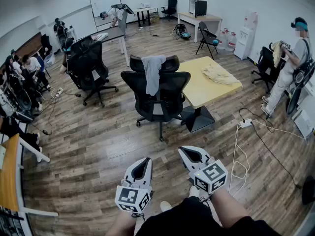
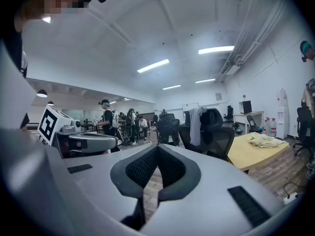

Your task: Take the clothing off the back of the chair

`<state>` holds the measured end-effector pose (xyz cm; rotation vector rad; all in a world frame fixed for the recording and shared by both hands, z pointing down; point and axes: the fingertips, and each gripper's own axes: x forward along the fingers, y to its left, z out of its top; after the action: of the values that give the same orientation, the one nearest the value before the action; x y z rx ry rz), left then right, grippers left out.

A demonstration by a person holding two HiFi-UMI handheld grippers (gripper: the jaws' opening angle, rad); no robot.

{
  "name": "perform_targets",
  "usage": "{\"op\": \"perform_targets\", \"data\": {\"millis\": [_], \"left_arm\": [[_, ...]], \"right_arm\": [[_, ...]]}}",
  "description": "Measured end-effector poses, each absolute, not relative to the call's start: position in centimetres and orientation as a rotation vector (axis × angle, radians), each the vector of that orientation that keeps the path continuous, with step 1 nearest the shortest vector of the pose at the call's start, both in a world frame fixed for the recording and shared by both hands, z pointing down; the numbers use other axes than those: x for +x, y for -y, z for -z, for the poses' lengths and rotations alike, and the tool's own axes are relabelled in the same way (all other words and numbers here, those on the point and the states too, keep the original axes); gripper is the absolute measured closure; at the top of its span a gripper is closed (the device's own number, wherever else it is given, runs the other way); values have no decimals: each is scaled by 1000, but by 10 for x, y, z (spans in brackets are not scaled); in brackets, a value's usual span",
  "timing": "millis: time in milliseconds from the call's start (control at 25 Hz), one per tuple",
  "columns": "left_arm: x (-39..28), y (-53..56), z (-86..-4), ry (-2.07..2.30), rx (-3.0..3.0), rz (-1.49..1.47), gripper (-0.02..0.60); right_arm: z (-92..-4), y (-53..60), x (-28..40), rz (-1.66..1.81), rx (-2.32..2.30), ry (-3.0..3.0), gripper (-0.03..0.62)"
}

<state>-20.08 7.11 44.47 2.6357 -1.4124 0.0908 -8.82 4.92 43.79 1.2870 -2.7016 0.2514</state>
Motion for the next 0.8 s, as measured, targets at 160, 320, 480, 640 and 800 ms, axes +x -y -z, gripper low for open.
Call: {"op": "perform_targets", "data": {"millis": [160, 320, 480, 640, 800], "left_arm": [[-201, -72, -445, 1410, 2630, -82, 563], [-203, -73, -443, 1409, 2637, -84, 563], [-205, -74, -441, 1412, 2639, -81, 563], [-204, -71, -439, 1410, 2643, -78, 563], [-201, -64, -439, 1407, 2644, -77, 563]], "right_arm": [[-439, -50, -88, -250, 1281, 2706, 582], [-436, -51, -89, -256, 1283, 2722, 582], [-434, -50, -88, -249, 1288, 2719, 582], [-427, -46, -85, -227, 1298, 2719, 582], [-420, -38, -79, -205, 1314, 2717, 580]]}}
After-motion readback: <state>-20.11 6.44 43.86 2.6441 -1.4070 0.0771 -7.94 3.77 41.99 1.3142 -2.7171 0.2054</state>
